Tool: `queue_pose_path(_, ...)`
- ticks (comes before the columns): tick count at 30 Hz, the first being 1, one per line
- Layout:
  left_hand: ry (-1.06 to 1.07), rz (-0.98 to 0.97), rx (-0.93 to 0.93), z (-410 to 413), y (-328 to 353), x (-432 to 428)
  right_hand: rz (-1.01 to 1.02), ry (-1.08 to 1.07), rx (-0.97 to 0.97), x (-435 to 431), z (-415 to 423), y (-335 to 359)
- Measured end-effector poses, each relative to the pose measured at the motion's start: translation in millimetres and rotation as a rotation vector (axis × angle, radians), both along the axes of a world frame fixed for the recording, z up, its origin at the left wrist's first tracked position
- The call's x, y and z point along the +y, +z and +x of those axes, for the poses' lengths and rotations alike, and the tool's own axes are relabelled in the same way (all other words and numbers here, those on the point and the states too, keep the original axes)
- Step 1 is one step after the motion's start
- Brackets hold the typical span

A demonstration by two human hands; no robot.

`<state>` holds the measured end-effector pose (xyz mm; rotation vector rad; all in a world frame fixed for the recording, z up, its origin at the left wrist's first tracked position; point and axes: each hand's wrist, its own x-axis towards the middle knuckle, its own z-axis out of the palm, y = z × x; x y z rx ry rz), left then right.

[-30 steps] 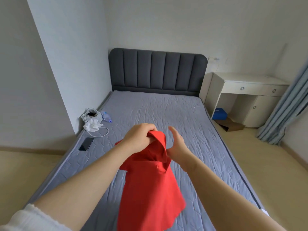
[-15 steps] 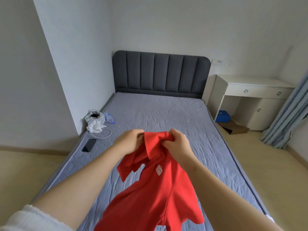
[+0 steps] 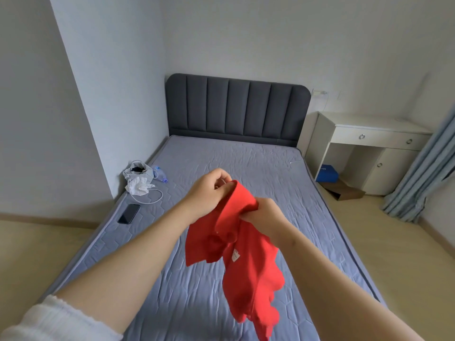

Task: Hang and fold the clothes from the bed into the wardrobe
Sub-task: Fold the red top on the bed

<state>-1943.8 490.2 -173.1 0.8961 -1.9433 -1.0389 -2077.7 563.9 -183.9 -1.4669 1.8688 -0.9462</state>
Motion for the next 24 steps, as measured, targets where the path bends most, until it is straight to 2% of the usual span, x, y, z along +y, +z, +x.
queue_pose_path(2,-0.059,0.125,0.035,4,-6,-2,-0.085,-0.111,-0.223,-1,-5,6)
queue_pose_path(5,-0.176,0.266,-0.052,9,-23,-4,-0.183,-0.212,-0.547,0,-8,18)
queue_pose_path(7,-0.281,0.310,-0.103,12,-35,-5,-0.241,-0.264,-0.621,1,-11,23)
queue_pose_path(9,-0.316,0.345,-0.234,14,-45,-4,-0.299,-0.300,-0.625,2,-13,25)
queue_pose_path(11,-0.241,0.301,-0.364,15,-54,-5,-0.343,-0.309,-0.632,3,-14,26)
queue_pose_path(14,0.132,0.224,-0.491,17,-49,-10,-0.355,-0.341,-0.563,3,-17,23)
queue_pose_path(15,0.236,0.279,-0.445,18,-44,-12,-0.349,-0.365,-0.532,3,-19,20)
queue_pose_path(17,0.340,0.492,-0.187,18,-31,-15,-0.329,-0.422,-0.475,4,-23,13)
queue_pose_path(19,0.357,0.700,0.178,18,-15,-20,-0.297,-0.450,-0.448,4,-24,6)
queue_pose_path(21,0.277,0.833,0.454,20,-1,-21,-0.279,-0.448,-0.463,4,-21,1)
queue_pose_path(23,0.148,0.847,0.529,24,5,-19,-0.276,-0.447,-0.486,3,-19,0)
queue_pose_path(24,0.090,0.804,0.482,26,7,-18,-0.280,-0.449,-0.499,2,-19,2)
